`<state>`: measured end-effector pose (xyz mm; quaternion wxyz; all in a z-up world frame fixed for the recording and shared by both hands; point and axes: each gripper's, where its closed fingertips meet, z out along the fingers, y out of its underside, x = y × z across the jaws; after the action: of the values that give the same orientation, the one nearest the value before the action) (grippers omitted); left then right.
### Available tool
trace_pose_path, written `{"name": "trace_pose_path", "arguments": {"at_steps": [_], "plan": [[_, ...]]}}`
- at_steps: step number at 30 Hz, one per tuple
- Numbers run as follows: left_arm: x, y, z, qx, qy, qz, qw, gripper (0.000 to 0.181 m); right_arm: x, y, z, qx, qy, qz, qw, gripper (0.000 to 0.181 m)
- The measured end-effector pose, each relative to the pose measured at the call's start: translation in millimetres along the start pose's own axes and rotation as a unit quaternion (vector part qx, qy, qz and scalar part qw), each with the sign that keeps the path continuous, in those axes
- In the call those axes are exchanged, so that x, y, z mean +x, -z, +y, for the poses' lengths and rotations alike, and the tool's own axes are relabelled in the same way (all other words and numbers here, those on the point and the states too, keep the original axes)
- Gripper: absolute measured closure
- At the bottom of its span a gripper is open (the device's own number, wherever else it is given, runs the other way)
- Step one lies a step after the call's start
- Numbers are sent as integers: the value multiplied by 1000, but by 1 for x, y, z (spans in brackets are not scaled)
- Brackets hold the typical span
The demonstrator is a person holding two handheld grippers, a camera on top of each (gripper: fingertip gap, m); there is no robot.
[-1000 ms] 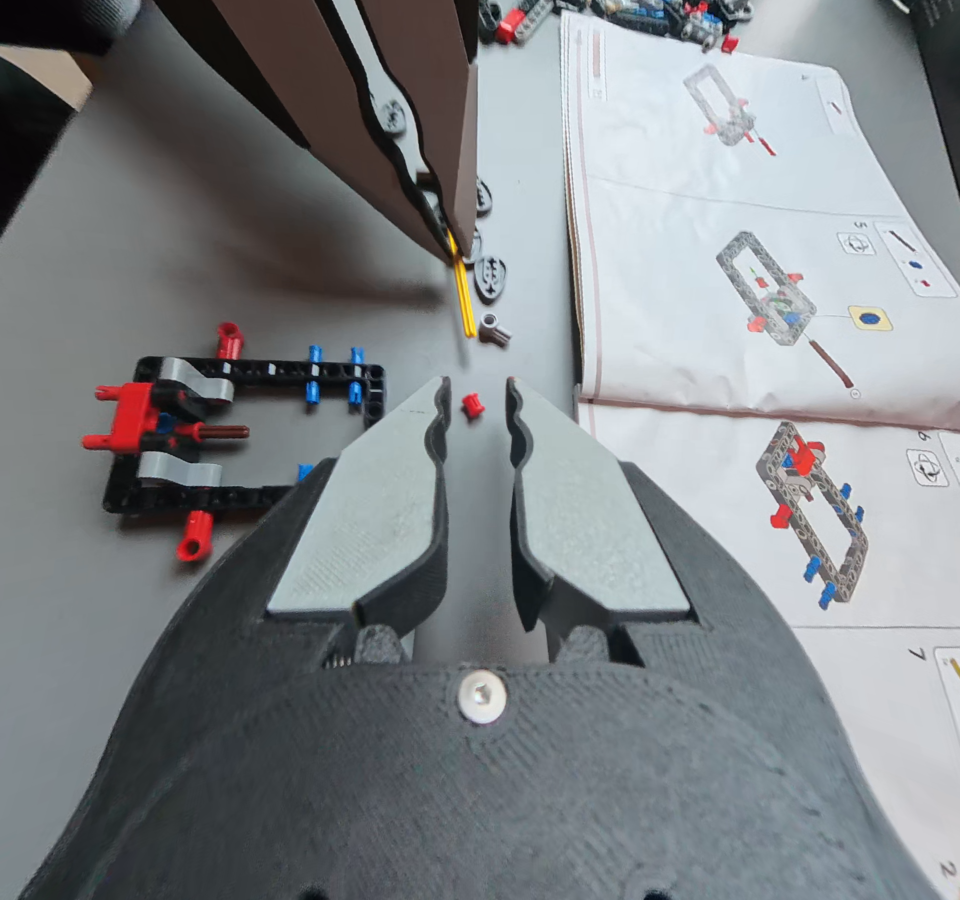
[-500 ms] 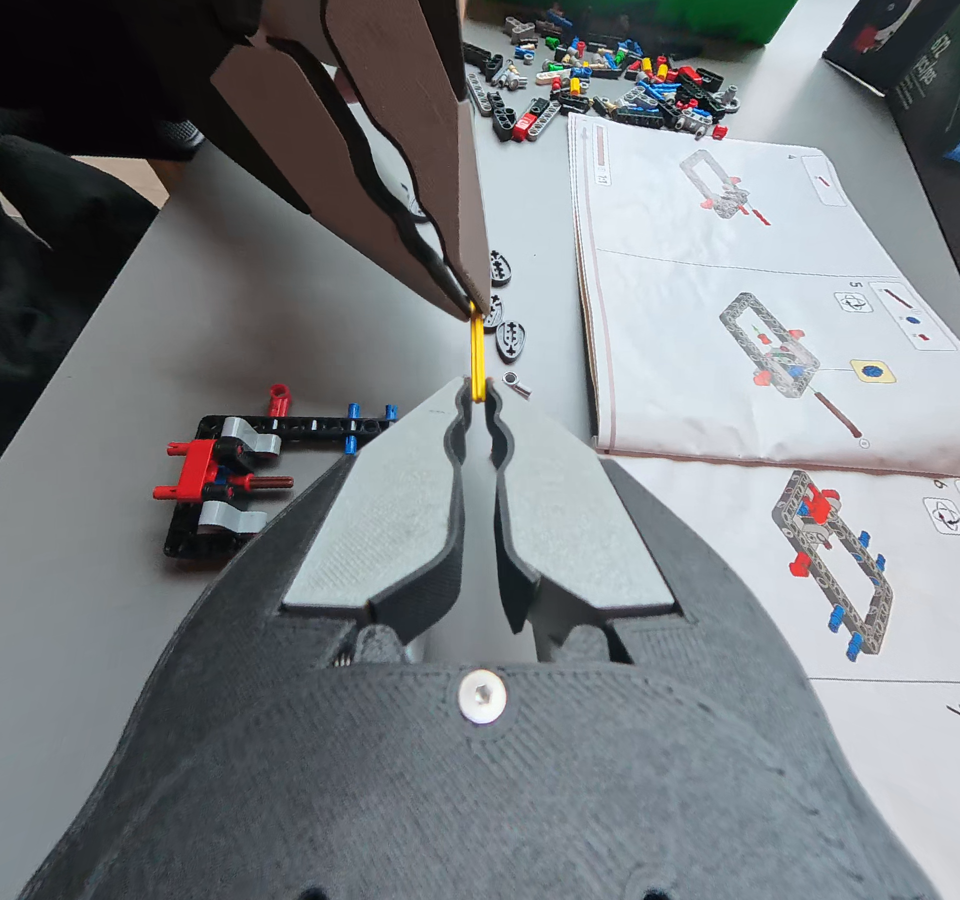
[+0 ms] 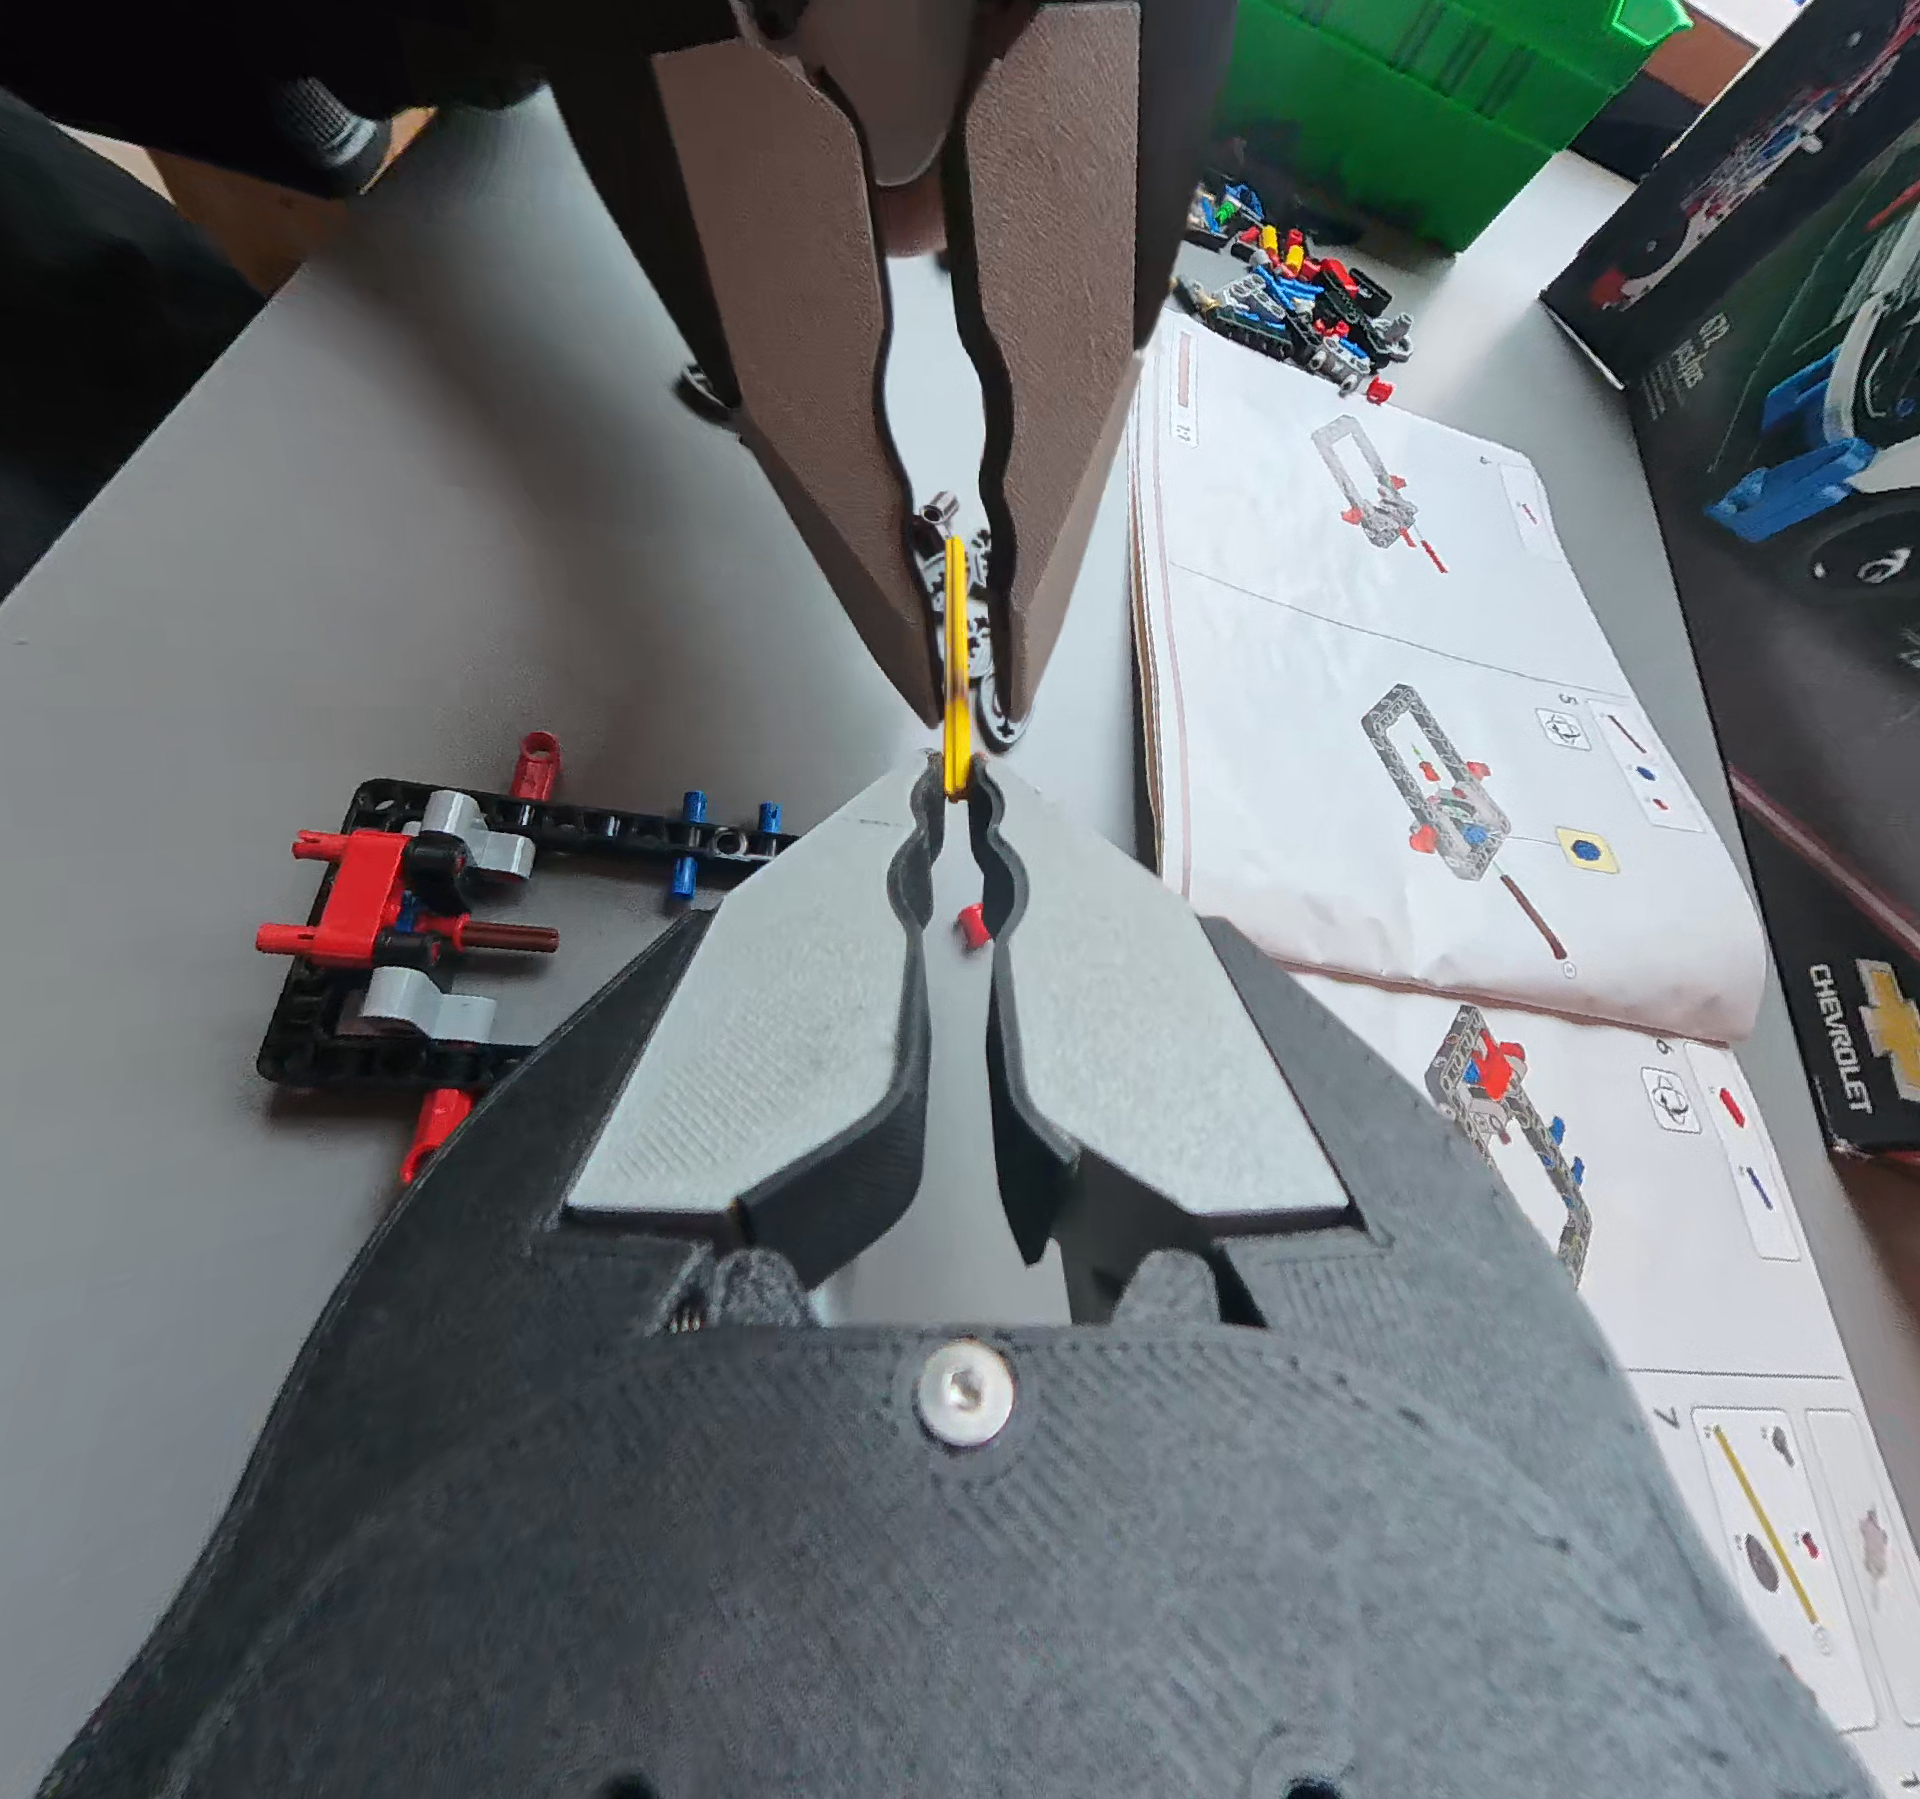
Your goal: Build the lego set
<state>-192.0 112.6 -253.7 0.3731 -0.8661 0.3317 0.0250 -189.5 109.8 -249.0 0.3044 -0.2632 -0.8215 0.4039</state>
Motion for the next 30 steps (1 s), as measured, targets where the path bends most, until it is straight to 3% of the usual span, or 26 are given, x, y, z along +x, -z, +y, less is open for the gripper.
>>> {"name": "trace_pose_path", "arguments": {"at_steps": [11, 30], "plan": [[6, -7, -6, 54, 43, 73, 995, 178, 0, 4, 1, 19, -10, -11, 1000, 180], [3, -8, -2, 104, 81, 99, 986, 179, 2, 3, 15, 4, -39, -33, 999, 178]]}}
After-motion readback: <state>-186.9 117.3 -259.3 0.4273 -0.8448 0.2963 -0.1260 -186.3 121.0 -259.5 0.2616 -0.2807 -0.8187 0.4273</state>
